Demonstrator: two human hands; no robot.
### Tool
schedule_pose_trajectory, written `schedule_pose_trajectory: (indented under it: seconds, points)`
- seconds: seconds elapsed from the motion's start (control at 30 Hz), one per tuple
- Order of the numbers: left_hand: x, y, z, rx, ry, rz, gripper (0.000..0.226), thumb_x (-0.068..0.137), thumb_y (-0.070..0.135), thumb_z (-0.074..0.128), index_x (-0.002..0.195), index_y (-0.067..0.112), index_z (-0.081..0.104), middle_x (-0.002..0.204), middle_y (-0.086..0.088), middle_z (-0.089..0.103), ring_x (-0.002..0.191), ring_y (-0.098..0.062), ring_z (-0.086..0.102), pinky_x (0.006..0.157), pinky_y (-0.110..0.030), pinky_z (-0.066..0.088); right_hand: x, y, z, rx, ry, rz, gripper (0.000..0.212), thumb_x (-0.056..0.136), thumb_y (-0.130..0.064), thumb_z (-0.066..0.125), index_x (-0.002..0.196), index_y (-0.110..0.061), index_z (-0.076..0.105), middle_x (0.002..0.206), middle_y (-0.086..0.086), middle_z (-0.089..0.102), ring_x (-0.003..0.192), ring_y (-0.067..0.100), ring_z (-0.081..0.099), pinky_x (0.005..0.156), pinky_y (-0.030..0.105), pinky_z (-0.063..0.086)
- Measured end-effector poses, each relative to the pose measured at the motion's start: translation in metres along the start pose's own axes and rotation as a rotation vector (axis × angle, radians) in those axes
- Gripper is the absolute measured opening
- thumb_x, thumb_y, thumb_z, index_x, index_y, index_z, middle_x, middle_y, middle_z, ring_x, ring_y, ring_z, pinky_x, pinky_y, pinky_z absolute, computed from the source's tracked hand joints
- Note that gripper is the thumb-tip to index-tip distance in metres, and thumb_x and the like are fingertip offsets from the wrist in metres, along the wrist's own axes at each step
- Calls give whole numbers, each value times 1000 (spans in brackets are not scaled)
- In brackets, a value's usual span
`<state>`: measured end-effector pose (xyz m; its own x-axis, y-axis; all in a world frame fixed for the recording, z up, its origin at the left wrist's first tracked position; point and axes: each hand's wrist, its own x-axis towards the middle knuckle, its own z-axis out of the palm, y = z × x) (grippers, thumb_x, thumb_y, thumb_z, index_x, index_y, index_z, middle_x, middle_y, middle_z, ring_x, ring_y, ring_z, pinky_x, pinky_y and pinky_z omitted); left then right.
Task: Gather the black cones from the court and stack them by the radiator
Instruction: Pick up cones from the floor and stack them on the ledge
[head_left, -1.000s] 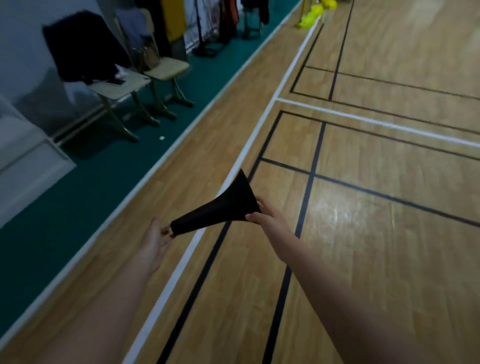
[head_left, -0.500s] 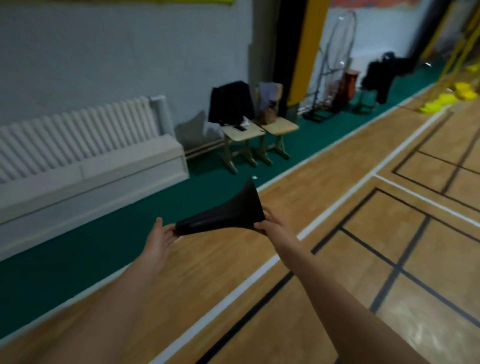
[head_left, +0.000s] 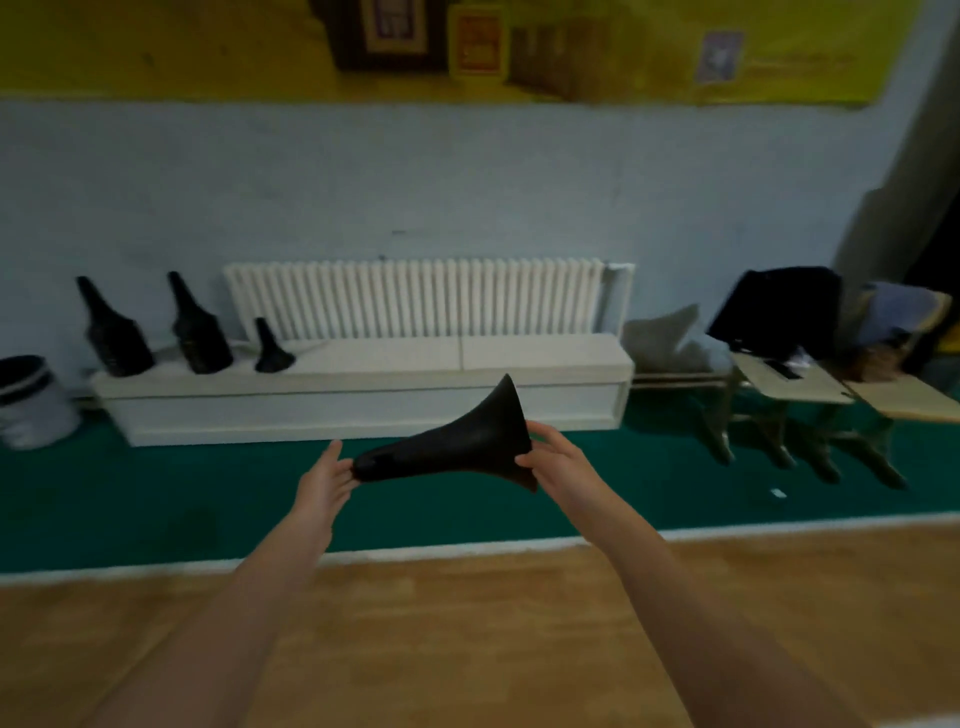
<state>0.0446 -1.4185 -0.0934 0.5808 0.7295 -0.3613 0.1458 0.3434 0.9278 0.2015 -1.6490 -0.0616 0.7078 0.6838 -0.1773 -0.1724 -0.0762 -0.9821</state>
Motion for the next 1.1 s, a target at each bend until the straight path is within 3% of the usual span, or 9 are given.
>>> schedule_pose_trajectory:
  seconds: [0.3,0.7,0.87,1.1]
  points:
    - [105,73,-162,-64,228,23,52,98,42,44,130,1,53,134,-16,53,124,-29,49,112,-36,33,146,-25,176,-81,-169,46,46,85,-1,53,124,-25,54,121,3,66,113,21,59,104,36,41]
    - [261,140,-258,-138,476,44,43,99,34,44,136,12,45,137,-11,48,124,-30,48,104,-35,38,347,-43,317,-126,-344,77,40,87,-2,52,121,-24,55,113,-1,65,112,15,57,101,29,39]
    - [353,195,-292,-89,567,28,42,99,35,46,133,11,47,136,-9,50,124,-29,48,102,-38,40,456,-64,370,-86,-416,124,33,89,1,51,110,-25,56,117,8,62,113,19,57,104,30,40]
    - [465,258,-373,-57,644,-1,42,96,31,53,131,8,47,133,-12,51,118,-28,51,87,-35,41,584,-86,474,-129,-446,151,39,89,1,52,122,-19,52,127,13,56,119,25,53,96,29,45]
